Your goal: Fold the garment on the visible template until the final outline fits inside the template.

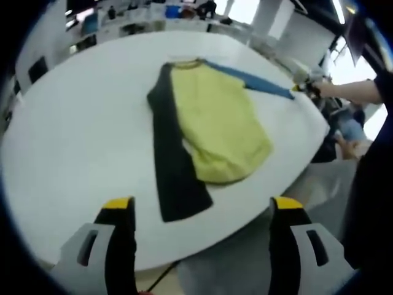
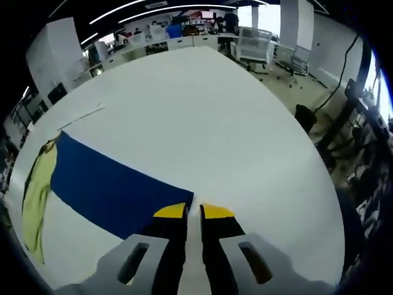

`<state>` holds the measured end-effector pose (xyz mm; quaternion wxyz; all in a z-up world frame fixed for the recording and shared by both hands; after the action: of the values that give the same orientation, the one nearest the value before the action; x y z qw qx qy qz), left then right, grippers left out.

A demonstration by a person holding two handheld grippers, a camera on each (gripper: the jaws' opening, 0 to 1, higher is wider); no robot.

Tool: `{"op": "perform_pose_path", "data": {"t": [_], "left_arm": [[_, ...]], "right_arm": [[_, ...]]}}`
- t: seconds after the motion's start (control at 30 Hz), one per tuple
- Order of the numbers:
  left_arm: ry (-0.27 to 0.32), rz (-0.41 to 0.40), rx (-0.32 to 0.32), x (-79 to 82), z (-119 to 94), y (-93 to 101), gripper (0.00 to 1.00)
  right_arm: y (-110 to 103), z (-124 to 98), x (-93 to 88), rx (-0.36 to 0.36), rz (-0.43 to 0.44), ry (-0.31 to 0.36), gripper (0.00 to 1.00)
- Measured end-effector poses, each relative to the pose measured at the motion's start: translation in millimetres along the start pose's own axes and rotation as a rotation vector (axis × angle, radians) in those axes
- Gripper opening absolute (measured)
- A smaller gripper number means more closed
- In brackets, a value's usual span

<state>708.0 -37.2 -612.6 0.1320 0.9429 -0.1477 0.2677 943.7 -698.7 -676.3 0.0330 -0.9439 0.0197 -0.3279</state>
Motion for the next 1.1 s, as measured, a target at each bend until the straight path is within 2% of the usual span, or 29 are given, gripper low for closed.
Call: {"op": "perform_pose_path", "data": {"t": [0.13, 0.4, 0.6, 0.77, 0.87, 0.9, 1.1], "left_arm": [[0.01, 0.004, -0.01, 0.2, -1, 1.7, 0.86], [0.047, 0.016, -0.02, 3.2, -10, -0.3, 0.85], [0.073, 0.027, -0.031, 3.2, -18, -0.3, 0.86], [0.084, 0.033, -0.045, -1.3, -24, 1.4, 0.87], [0.093, 0.039, -0.05, -2.8, -29, 2.7, 0.87], [0.096, 0.04, -0.052, -2.9, -29, 2.6, 0.87], [0.125, 0.054, -0.066, -1.1, -34, -0.2, 0.88]], "right_arm": [[-5, -11, 1.7, 0.003, 0.003, 0.022, 0.13], [-30, -37, -0.3, 0.049, -0.015, 0.036, 0.23], [-49, -51, -3.2, 0.107, -0.011, 0.044, 0.32], [-73, -65, -7.0, 0.169, -0.052, 0.053, 0.4], [-98, -81, -13.1, 0.227, -0.08, 0.067, 0.44], [-107, -86, -14.9, 0.267, -0.077, 0.086, 0.45], [-137, -109, -26.3, 0.35, -0.045, 0.127, 0.56]]}}
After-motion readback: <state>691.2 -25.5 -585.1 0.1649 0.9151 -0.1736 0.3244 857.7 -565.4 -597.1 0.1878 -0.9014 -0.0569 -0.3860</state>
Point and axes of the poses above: the point that each gripper's makers call its tool centre point, and the gripper's own axes: z roughly forward along the fingers, y roughly to its right, x roughly out of its top, the point moved 10 cm from there along -z, roughly backward along the fingers, and after that the axes turned 2 degrees about x, right-handed, at the moved point
